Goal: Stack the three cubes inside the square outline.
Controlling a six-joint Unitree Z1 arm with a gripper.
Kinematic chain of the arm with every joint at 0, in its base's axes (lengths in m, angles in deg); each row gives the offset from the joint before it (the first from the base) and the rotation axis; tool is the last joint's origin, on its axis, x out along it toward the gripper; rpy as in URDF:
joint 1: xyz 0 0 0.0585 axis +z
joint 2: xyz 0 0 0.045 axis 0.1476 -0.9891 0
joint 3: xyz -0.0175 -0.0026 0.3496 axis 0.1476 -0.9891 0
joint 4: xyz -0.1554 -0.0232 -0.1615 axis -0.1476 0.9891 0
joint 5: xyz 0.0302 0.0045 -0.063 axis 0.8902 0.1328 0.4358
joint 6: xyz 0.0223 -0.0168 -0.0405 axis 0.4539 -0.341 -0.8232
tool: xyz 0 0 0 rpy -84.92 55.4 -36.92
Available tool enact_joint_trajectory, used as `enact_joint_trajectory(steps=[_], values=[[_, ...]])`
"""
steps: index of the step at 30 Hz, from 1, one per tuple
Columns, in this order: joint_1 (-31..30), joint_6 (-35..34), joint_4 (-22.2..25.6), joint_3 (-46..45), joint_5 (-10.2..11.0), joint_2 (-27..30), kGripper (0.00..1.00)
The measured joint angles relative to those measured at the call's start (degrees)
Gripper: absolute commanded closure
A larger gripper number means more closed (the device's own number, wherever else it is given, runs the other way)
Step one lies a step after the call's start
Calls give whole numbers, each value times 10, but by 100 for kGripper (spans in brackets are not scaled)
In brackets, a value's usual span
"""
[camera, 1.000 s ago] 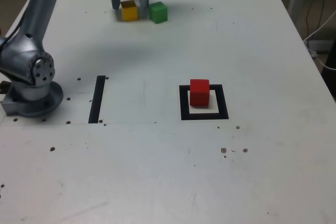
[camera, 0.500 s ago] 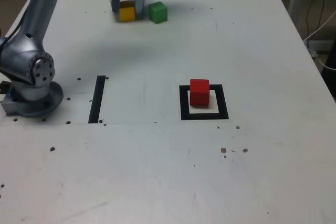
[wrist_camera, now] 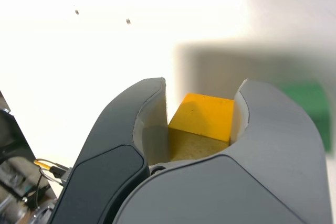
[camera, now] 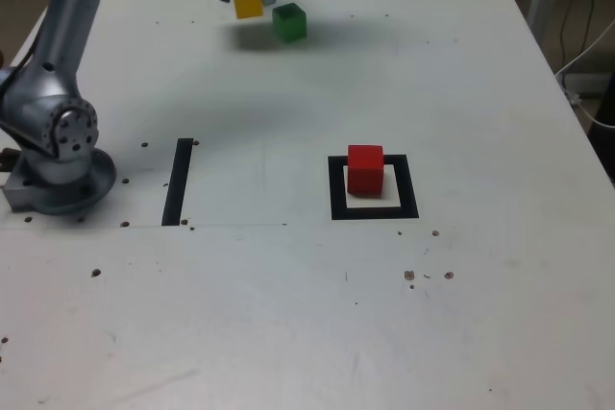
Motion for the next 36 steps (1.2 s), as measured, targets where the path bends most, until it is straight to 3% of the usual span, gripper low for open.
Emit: enact_joint_trajectory(steps=[7,20,28,36], values=[[-88,-45,6,-28,-27,57,76],[-289,-161,6,-111,-52,137,76],[-418,-241,6,-129,-81,145,76],[-488,-286,6,-113,-103,122,76]])
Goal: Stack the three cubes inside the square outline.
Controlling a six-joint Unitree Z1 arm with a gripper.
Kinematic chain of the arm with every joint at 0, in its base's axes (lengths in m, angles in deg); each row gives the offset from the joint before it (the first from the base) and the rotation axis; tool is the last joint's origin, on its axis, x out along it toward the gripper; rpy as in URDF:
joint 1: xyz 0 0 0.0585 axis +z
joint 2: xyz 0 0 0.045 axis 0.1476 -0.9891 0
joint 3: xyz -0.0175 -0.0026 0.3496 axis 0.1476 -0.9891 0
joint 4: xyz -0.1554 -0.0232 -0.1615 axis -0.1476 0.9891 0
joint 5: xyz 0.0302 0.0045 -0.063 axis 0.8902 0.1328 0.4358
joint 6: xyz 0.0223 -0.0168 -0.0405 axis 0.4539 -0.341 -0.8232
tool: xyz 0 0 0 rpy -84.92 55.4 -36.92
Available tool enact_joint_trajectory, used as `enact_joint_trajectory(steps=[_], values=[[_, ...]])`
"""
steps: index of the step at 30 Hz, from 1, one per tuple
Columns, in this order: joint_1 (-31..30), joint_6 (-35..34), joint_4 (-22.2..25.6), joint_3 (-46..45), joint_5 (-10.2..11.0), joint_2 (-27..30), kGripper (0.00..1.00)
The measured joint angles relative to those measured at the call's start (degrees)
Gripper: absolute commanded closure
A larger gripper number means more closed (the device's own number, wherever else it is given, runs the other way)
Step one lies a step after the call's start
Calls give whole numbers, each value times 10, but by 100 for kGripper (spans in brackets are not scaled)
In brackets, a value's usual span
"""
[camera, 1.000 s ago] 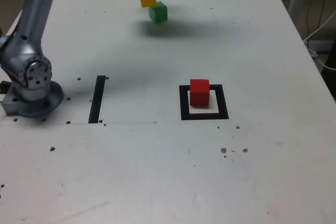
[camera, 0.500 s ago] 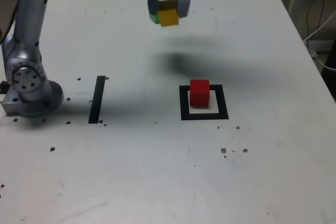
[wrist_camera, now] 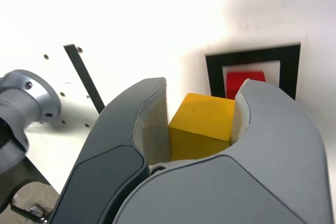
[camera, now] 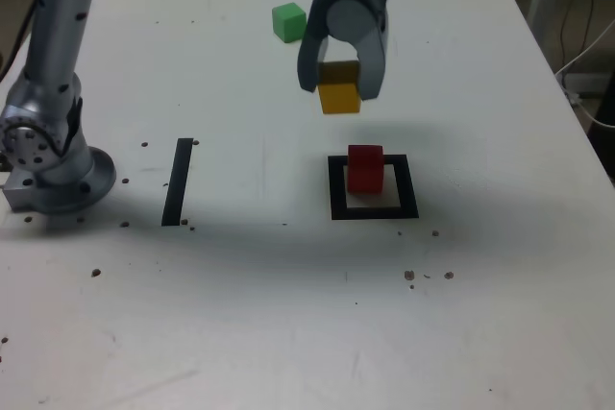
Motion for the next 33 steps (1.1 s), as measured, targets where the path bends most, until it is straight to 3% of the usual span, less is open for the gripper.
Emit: enact_joint_trajectory(steps=[14,33], values=[[-31,-12,-2,36,-14,-62,76],[-31,-12,-9,38,-16,-89,74]])
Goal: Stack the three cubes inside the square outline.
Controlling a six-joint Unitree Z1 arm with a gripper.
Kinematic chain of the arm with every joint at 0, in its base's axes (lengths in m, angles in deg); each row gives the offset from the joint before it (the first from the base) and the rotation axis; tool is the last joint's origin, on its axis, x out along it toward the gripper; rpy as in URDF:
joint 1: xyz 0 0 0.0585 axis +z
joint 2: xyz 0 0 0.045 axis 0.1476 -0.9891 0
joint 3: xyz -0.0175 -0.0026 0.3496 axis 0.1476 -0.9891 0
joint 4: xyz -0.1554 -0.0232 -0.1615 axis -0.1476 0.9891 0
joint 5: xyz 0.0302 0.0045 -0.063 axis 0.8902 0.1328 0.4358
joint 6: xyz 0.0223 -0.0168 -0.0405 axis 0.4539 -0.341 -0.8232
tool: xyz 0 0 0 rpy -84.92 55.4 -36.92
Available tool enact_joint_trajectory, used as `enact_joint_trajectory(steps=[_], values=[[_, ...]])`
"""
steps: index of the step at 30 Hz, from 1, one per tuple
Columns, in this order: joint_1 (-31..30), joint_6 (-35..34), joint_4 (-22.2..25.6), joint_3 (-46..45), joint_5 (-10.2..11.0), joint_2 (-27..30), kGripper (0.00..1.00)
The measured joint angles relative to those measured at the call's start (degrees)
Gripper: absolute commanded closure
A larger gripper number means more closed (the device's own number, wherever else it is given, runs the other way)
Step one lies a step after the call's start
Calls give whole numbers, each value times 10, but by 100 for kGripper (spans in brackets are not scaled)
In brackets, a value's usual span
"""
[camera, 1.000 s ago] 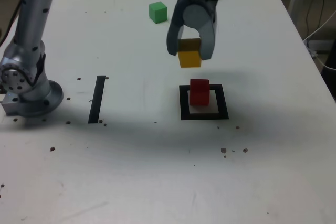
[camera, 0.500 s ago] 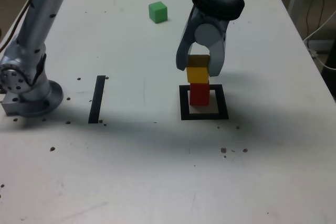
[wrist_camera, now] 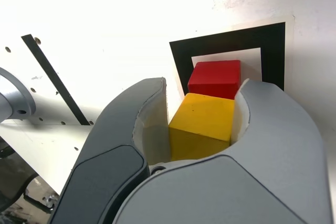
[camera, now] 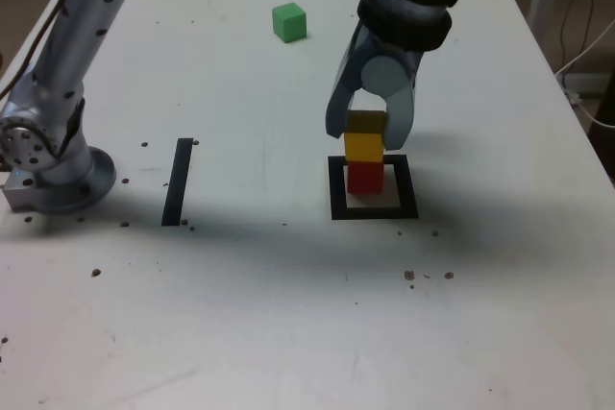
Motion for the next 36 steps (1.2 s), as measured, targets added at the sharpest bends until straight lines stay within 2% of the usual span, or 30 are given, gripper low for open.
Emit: enact_joint_trajectory(steps=[2,7,9,23,29,32,36], values=[[0,0,-2,0,0,-1,64],[1,3,-8,-5,-1,-3,12],[2,4,-10,-10,-3,-5,2],[5,5,-13,-20,1,-3,0],[22,6,-6,-10,35,41,0],[50,11,0,-9,56,69,0],[99,21,3,-20,70,93,0]])
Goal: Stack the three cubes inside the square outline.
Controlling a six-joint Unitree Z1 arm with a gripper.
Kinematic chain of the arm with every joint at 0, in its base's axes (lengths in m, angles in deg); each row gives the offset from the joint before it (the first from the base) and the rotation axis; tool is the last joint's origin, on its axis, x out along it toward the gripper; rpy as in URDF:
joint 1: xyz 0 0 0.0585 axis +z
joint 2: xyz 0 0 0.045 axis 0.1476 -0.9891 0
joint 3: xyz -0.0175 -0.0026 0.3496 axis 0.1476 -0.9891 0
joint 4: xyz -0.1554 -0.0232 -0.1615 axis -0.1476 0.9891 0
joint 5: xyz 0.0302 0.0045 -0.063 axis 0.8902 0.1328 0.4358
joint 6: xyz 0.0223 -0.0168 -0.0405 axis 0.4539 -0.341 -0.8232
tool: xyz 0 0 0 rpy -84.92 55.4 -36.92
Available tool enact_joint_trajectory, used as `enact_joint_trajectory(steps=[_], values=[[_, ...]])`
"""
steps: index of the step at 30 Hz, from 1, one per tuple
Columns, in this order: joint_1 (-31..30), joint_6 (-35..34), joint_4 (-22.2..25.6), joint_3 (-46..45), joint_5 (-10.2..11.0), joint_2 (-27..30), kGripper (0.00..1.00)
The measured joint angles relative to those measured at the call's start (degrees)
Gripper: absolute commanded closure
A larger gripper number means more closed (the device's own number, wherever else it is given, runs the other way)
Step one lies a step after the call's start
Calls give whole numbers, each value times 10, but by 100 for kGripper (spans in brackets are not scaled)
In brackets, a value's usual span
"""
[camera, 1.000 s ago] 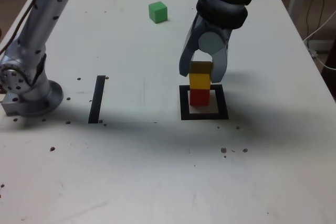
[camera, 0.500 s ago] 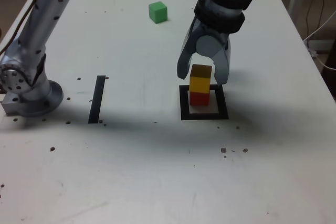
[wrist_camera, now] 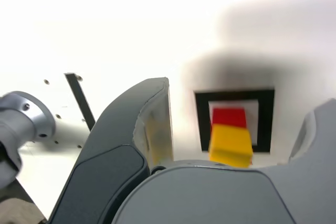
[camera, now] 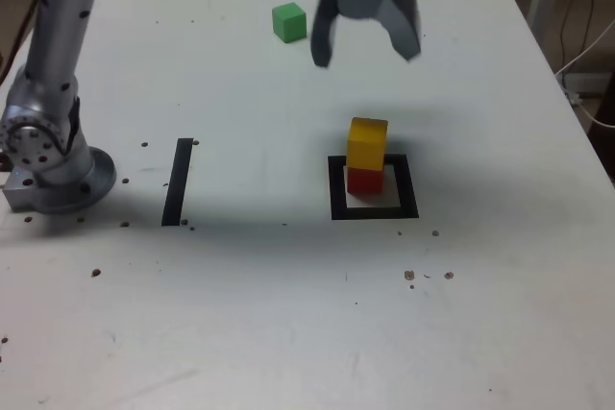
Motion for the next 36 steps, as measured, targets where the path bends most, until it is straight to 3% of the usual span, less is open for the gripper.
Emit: enact_joint_trajectory(steps=[13,22,29,36], values=[[199,33,-2,-23,15,12,0],[306,62,-3,-9,16,-20,0],[352,89,-3,24,9,-66,1],[376,115,1,89,-11,-136,1]])
